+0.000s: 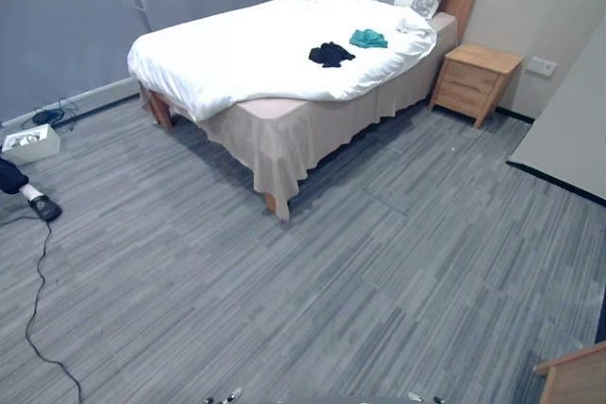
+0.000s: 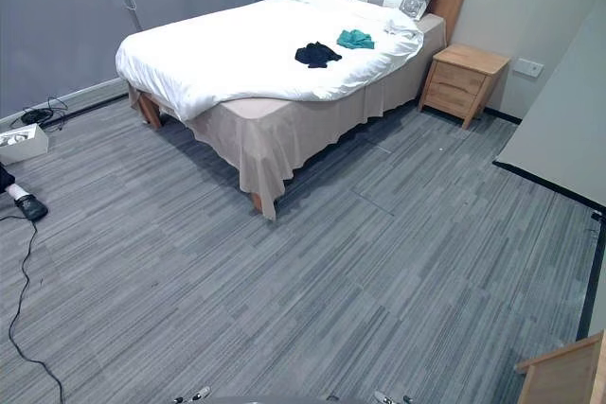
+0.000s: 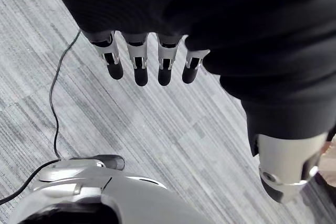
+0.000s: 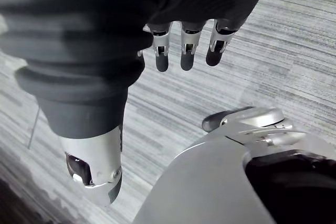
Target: Tidy the bed and pick cloth on bed and put in laundry
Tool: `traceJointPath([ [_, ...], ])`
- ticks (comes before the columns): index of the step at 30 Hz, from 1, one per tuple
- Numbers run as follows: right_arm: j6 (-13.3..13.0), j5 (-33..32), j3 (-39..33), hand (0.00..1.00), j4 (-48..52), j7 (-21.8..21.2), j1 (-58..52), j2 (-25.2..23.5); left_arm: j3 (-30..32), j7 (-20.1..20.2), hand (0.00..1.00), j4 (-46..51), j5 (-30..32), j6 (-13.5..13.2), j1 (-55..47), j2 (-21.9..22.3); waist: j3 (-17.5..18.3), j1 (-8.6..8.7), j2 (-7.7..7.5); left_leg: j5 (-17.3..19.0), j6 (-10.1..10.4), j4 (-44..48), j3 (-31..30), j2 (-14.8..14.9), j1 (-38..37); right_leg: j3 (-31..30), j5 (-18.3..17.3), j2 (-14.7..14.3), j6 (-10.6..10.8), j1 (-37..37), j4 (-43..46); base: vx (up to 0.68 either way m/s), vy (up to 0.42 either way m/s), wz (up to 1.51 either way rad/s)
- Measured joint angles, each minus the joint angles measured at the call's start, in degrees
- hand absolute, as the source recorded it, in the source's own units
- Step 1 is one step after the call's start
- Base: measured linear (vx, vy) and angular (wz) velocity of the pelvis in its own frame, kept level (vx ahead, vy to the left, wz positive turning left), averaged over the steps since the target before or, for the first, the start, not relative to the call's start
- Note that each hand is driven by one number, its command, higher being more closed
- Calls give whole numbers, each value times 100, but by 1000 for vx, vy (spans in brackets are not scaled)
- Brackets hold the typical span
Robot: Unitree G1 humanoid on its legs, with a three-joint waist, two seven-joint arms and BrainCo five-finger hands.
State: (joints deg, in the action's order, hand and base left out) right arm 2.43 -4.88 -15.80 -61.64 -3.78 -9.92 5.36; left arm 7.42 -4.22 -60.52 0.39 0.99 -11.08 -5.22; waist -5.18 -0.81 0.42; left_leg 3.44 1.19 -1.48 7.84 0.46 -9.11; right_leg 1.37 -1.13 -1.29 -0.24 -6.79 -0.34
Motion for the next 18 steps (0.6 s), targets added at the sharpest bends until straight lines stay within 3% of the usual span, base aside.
traceJointPath([
  [3,-28,103,-1,0,-8,-5,41,-5,5,0,0,-48,-4,-11,20,-10,-58,1,-12,-77,-101,-46,12,-13,-88,33,56,-2,-54,-53,-87,121,8,-1],
  [18,-137,110,4,0,-8,-18,128,-56,172,1,0,-74,-32,-150,122,-5,-238,-2,-30,-77,-100,-128,-94,-41,-257,264,-10,38,29,-293,-129,-15,-14,6],
])
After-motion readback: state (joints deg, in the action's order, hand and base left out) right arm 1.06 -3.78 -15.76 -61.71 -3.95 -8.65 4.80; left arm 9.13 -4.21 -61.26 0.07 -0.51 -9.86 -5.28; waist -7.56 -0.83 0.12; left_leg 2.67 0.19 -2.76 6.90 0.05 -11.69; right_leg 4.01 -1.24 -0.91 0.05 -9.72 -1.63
